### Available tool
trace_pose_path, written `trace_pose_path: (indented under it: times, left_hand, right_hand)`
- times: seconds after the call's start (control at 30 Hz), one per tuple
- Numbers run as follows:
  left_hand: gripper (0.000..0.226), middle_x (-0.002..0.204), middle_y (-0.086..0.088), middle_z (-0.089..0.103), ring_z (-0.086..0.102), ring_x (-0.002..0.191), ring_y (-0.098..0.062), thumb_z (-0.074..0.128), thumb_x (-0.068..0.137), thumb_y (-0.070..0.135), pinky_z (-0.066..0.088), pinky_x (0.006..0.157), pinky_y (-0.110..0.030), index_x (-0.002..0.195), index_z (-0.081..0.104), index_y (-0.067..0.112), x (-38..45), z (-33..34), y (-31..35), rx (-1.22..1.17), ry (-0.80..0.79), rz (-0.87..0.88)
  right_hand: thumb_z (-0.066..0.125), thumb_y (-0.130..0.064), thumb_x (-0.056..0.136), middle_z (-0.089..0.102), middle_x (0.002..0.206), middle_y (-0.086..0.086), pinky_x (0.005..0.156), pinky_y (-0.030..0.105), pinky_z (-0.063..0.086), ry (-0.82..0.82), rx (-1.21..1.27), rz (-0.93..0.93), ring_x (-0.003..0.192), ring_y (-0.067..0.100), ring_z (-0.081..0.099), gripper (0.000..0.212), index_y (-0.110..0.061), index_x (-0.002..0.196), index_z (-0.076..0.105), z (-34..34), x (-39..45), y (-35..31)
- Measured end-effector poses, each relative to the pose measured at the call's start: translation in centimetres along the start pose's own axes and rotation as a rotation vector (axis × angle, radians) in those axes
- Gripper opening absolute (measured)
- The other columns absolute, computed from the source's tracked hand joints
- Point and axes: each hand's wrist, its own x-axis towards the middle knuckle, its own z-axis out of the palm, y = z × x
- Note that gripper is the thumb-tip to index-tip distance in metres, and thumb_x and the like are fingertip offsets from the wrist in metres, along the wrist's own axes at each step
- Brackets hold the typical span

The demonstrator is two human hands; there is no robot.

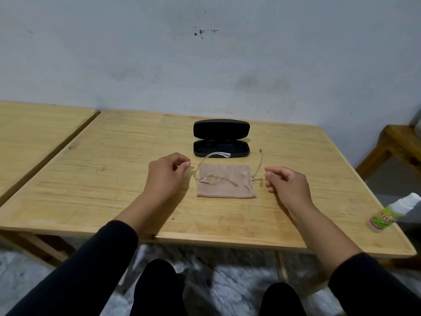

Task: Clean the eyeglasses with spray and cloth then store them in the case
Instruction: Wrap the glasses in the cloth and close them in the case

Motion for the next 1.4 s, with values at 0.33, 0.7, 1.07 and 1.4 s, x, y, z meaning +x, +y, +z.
trace_pose_path:
  times: [0.33,0.7,1.07,1.4]
  left_hand:
    - [0.017,0.09,0.002,0.07,0.059,0.083,-0.009,0.074,0.075,0.028,0.039,0.069,-0.012,0.091,0.073,0.021,4.0,2.5,0.1,0.078,-0.307,0.113]
    - [0.008,0.072,0.014,0.064,0.057,0.063,0.005,0.057,0.09,0.018,0.042,0.061,-0.008,0.084,0.063,0.018,3.8,1.7,-0.7,-0.23,-0.413,0.137]
    - [0.037,0.088,-0.001,0.067,0.06,0.078,0.005,0.028,0.099,0.031,0.042,0.068,-0.004,0.103,0.061,0.015,1.7,1.0,-0.7,-0.302,-0.505,0.187]
    - [0.033,0.098,0.011,0.067,0.059,0.091,0.005,0.031,0.097,0.037,0.041,0.074,-0.007,0.103,0.061,0.025,0.3,-0.2,-1.4,-0.261,-0.239,0.18]
  right_hand:
    - [0.077,-0.014,0.075,0.063,0.094,-0.002,0.068,0.016,0.042,-0.296,-0.292,-0.065,0.087,0.013,0.059,0.021,-0.013,0.095,0.072,2.2,5.3,-1.7]
    - [0.061,-0.003,0.086,0.066,0.07,0.005,0.057,0.026,0.034,-0.505,0.141,-0.001,0.053,0.008,0.048,0.013,-0.011,0.077,0.065,0.8,5.6,-0.8]
    - [0.033,-0.033,0.1,0.067,0.071,-0.005,0.06,0.026,0.032,-0.589,-0.011,-0.031,0.066,0.012,0.043,0.037,-0.02,0.094,0.067,0.9,4.4,-1.1]
    - [0.042,-0.023,0.098,0.072,0.085,0.001,0.069,0.024,0.041,-0.315,0.091,-0.038,0.074,0.013,0.059,0.028,-0.014,0.091,0.068,0.2,2.8,-1.1]
